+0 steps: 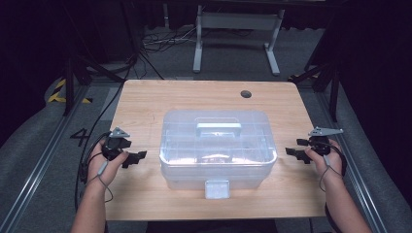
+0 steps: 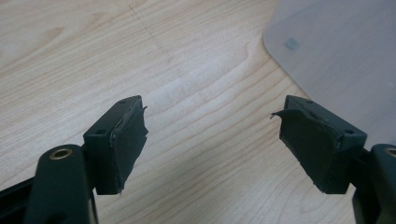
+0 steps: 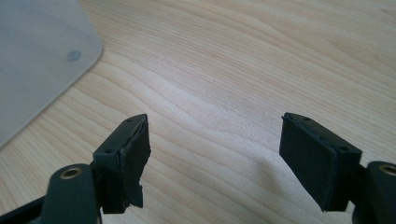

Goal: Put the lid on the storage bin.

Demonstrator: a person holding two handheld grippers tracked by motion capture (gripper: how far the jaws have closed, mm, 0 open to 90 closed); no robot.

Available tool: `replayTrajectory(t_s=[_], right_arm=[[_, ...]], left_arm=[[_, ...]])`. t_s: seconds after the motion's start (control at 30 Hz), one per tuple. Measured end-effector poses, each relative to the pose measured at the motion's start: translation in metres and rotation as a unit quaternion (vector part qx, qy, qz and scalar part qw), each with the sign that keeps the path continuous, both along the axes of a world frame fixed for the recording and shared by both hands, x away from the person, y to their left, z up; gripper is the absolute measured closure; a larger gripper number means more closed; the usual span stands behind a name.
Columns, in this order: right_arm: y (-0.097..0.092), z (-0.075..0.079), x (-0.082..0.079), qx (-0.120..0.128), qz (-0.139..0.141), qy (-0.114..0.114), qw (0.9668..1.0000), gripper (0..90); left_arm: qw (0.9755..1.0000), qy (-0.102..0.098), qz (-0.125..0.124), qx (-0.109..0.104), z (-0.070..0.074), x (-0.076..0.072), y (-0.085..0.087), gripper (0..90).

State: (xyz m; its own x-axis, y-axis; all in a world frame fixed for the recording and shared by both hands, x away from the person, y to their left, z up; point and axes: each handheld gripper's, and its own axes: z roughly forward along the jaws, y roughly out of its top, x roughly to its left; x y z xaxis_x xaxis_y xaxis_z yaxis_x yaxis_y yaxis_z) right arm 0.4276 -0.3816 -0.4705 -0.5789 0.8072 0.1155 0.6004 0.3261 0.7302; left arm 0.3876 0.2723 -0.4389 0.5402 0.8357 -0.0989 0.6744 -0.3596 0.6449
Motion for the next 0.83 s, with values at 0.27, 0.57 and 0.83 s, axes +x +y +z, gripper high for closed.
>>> replayTrajectory(t_s=[0.27, 0.57, 0.83], right_arm=[[0.005, -0.01, 0.001, -0.015, -0.004, -0.011, 0.9998, 23.5], [0.009, -0.018, 0.0, -0.021, -0.007, -0.016, 0.9996, 19.9], [0.006, -0.015, -0.001, -0.022, -0.012, -0.024, 0.9994, 19.4]], left_arm=[[0.9999, 0.003, 0.003, 0.014, -0.012, 0.003, 0.001, 23.3], [0.9996, -0.013, -0.002, 0.026, -0.018, 0.004, 0.001, 24.3], [1.0, -0.003, 0.006, 0.007, -0.016, 0.003, 0.0, 21.9]])
